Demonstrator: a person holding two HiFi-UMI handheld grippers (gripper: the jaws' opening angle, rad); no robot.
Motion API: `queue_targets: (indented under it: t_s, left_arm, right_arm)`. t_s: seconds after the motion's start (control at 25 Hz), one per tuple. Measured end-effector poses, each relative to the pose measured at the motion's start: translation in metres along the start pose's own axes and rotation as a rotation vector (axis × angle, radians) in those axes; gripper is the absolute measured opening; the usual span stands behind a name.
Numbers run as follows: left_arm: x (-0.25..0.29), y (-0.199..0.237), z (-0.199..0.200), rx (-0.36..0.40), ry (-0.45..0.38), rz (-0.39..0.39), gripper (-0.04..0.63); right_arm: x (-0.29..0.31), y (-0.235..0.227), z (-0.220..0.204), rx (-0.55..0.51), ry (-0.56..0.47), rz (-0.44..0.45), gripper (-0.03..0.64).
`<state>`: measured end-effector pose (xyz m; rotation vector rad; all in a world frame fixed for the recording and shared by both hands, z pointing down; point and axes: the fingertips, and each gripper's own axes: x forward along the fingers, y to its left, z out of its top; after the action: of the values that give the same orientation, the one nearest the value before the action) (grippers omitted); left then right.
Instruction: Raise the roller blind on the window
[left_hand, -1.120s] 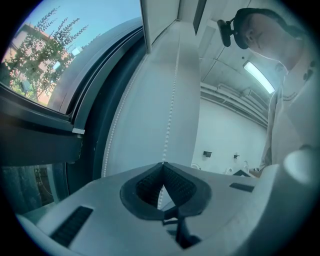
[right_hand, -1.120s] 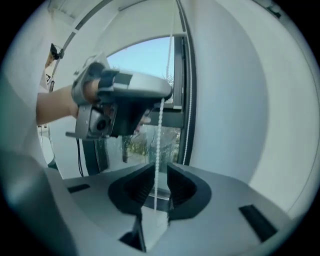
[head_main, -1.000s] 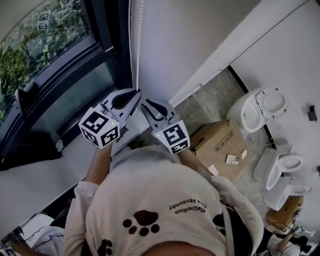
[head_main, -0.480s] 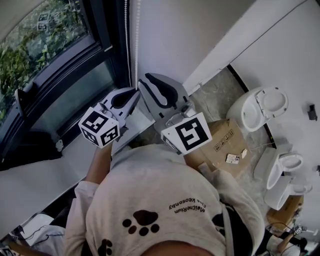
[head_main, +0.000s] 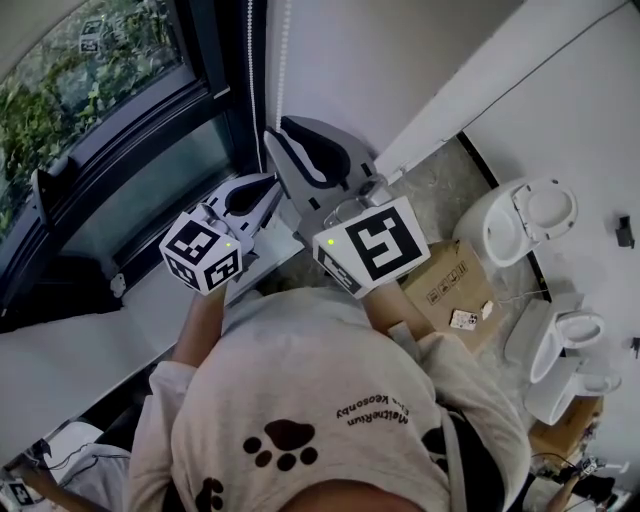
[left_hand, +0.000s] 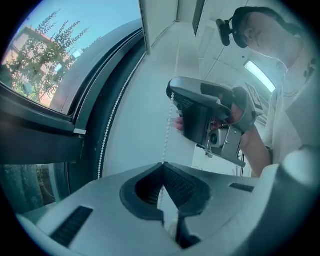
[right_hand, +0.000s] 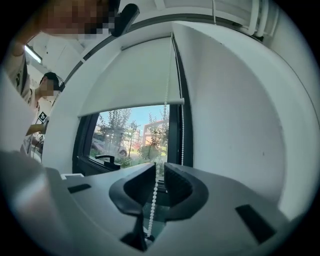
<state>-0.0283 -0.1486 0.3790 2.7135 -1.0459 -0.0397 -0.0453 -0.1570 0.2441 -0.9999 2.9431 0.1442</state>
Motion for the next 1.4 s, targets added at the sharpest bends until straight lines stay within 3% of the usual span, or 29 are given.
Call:
queue_targets:
  t_s: [0.16, 0.52, 1.4]
  left_arm:
    - [0.000, 0.000, 0.001, -0.001, -0.002, 0.003, 0.008]
    - [0.001, -0.001, -0.005, 0.013, 0.006, 0.003, 0.008]
    - [-0.002, 0.020, -0.105, -0.019, 0.134, 0.077, 0.008]
  right_arm:
    - [0.003, 0.001, 0.003, 0.005, 0.005, 0.004, 0.015]
    - [-0.003, -0.001, -0.003, -0.003, -0.025, -0.036, 0.011]
    - [-0.009, 0.009, -0.105, 0.017, 0.097, -0.068, 0.011]
